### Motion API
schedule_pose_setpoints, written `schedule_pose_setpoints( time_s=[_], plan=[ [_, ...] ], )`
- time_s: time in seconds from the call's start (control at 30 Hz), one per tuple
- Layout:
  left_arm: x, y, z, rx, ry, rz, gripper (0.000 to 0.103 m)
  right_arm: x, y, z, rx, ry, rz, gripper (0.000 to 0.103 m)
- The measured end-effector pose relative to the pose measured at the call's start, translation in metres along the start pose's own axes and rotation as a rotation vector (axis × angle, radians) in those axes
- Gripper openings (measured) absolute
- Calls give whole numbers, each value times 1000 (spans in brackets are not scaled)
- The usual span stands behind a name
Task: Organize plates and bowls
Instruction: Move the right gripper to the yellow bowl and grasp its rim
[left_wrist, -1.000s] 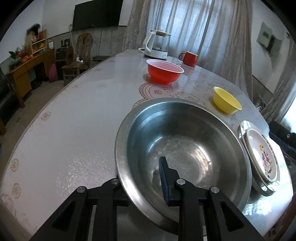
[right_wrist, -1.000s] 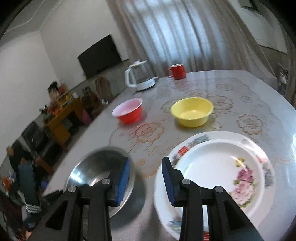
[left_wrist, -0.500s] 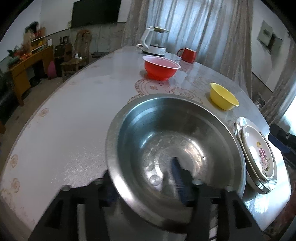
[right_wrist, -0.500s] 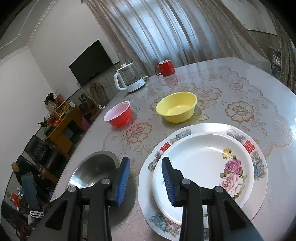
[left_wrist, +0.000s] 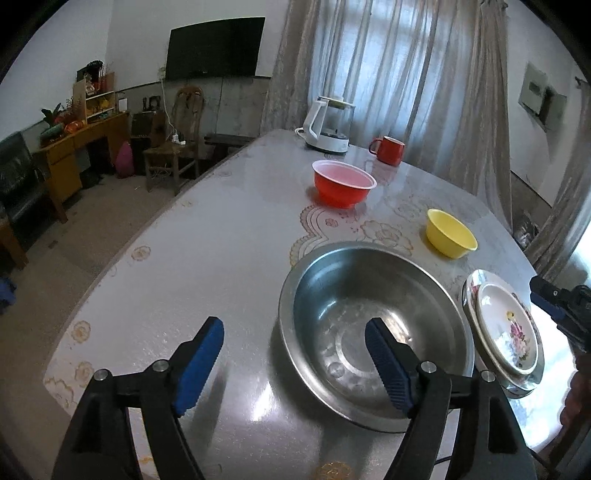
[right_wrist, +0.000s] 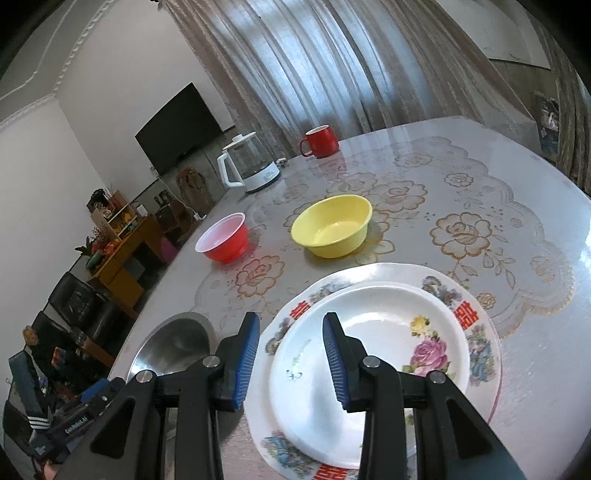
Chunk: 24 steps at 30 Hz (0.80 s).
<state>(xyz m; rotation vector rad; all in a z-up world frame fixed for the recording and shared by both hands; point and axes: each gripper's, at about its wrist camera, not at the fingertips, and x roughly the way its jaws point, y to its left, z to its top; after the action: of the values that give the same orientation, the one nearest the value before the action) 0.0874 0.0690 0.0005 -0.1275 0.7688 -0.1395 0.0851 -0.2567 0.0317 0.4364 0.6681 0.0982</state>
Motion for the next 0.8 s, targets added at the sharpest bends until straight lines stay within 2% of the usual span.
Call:
schedule_pose_setpoints(
  time_s=[0.17,0.3,0.43,0.5,0.6,0.8],
  plan=[
    [-3,-7,5,7,-17,-19,84,-5,-8,3,-8,-8,-20,35],
    [5,-22,13,34,5,-47,84,-3,-17,6,-23,1,-43,35],
    [2,-37,23,87,-6,-69,84,7,-26,21,-23,29,-67,35],
    [1,-44,28,106,-7,-79,90,13,-28,27,-40,59,-93,35],
    [7,-54,36,133,1,-85,90,22,-33,36,-72,99,-128,35],
    [17,-79,50,171,26,-121,90,33,-55,57,-66,126,-156,35]
  ],
)
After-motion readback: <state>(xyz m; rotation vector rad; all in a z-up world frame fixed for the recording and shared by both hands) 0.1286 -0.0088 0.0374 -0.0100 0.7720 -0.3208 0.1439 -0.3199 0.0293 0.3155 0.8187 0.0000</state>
